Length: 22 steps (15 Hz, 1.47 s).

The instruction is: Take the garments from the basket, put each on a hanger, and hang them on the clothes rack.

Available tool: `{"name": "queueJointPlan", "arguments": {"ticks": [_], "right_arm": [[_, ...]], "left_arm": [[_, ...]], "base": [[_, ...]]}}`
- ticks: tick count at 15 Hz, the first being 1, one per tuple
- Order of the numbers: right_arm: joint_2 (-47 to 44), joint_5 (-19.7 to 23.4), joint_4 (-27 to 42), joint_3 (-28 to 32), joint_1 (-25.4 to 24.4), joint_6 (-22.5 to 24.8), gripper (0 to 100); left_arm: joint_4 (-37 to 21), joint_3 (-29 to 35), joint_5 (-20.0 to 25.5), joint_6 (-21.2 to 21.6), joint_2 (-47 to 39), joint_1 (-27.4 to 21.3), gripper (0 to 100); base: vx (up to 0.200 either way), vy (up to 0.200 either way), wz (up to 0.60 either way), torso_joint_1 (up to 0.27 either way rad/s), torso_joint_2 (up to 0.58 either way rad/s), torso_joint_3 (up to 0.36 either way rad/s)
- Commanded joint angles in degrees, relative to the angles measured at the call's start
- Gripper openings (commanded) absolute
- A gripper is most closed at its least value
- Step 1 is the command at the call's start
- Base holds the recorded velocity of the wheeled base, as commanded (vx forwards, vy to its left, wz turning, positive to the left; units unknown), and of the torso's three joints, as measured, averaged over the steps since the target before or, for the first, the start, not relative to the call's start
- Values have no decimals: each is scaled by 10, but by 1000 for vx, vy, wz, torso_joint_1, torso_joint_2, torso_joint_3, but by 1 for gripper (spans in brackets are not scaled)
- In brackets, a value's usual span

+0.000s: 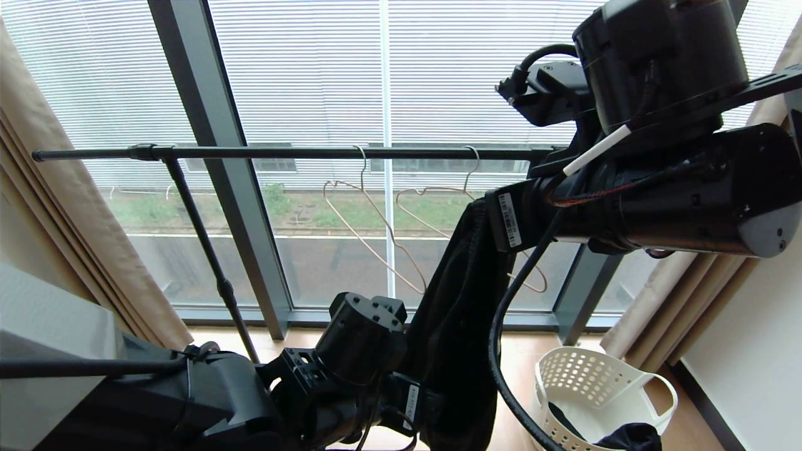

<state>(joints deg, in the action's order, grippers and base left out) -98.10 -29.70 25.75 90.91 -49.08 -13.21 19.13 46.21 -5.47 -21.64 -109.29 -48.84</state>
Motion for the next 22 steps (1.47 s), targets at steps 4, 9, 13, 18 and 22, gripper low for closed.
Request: {"name": "queueJointPlan", "arguments": {"ticks": [4, 9, 13, 18, 22], "right_arm": [[26, 0, 0, -2, 30, 0, 0], [57, 1, -5, -51, 74, -1, 0], [97, 2, -5, -93, 93, -1, 0], [135, 1, -70, -192, 116, 0, 0], [153, 3, -102, -240, 123, 13, 0]], "left_arm": [[1, -29, -31, 1, 21, -12, 100], [0, -57, -57, 2, 70, -21, 100], [0, -66, -57, 4, 109, -18, 0], [-1, -30, -58, 33, 125, 28, 0], [-35, 65, -57, 86, 126, 78, 0]], "base": [[0, 0, 0, 0, 0, 0], [0, 0, 0, 0, 0, 0], [0, 0, 0, 0, 0, 0], [0, 0, 0, 0, 0, 0], [0, 0, 0, 0, 0, 0]]}}
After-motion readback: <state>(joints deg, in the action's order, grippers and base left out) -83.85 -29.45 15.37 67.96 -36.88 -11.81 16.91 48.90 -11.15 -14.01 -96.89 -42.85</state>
